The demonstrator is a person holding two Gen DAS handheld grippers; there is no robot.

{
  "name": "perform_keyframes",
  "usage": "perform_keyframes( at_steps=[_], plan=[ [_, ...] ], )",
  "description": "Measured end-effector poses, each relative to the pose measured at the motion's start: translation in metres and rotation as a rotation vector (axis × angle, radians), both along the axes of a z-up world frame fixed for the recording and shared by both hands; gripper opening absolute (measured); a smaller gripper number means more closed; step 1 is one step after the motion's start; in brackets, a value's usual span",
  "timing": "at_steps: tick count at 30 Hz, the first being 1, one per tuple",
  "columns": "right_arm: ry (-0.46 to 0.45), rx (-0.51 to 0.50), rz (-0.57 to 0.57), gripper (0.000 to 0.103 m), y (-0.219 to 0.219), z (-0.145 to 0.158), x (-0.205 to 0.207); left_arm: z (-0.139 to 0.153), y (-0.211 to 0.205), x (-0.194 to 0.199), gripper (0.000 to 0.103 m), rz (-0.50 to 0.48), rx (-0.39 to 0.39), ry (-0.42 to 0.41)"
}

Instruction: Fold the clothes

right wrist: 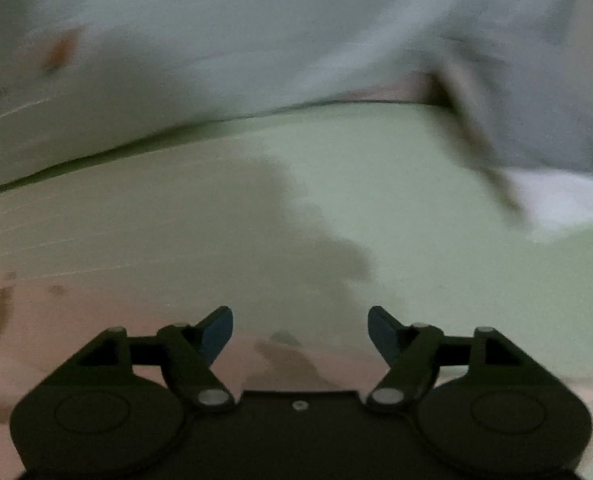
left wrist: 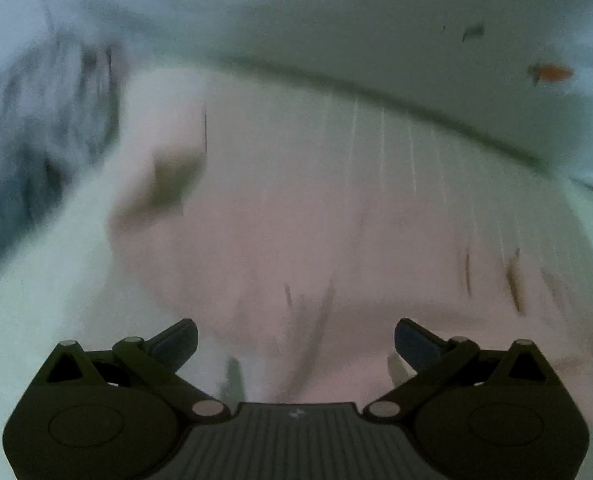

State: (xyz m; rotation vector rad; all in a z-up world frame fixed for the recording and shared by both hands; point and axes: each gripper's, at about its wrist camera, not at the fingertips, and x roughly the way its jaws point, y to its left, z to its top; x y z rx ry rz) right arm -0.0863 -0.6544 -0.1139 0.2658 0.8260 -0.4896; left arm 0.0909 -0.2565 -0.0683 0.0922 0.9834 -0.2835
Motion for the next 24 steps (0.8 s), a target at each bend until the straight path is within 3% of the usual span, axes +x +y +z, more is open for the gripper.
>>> perform_keyframes(
  at_steps=[4, 7, 9, 13, 19, 21, 22, 23, 24],
  plan=[
    [-0.006, 0.038, 0.163, 0.076, 0.026, -0.005, 0.047, -0.010, -0.012, 0.041, 0.103, -0.038, 0.032, -0.012],
    [0.009, 0.073, 0.206, 0.077, 0.036, -0.010, 0.068, -0.030, -0.029, 0.068, 0.103, -0.069, 0.086, 0.028],
    [0.013, 0.103, 0.205, 0.077, 0.036, -0.014, 0.073, -0.039, -0.037, 0.080, 0.103, -0.109, 0.080, 0.036],
    [0.028, 0.122, 0.246, 0.076, 0.035, -0.020, 0.077, -0.053, -0.052, 0.100, 0.103, -0.191, -0.006, 0.075],
    [0.035, 0.140, 0.290, 0.063, 0.040, -0.025, 0.079, -0.053, -0.069, 0.089, 0.098, -0.251, 0.021, 0.028],
    [0.037, 0.133, 0.312, 0.048, 0.041, -0.024, 0.082, -0.053, -0.075, 0.085, 0.086, -0.270, 0.031, 0.012],
    [0.038, 0.129, 0.326, 0.043, 0.041, -0.023, 0.084, -0.053, -0.078, 0.083, 0.074, -0.280, 0.036, 0.003],
    [0.038, 0.128, 0.342, 0.026, 0.042, -0.023, 0.084, -0.053, -0.081, 0.081, 0.057, -0.289, 0.041, -0.005],
    [0.039, 0.128, 0.360, 0.009, 0.043, -0.023, 0.084, -0.053, -0.084, 0.079, 0.048, -0.299, 0.046, -0.013]
  ],
)
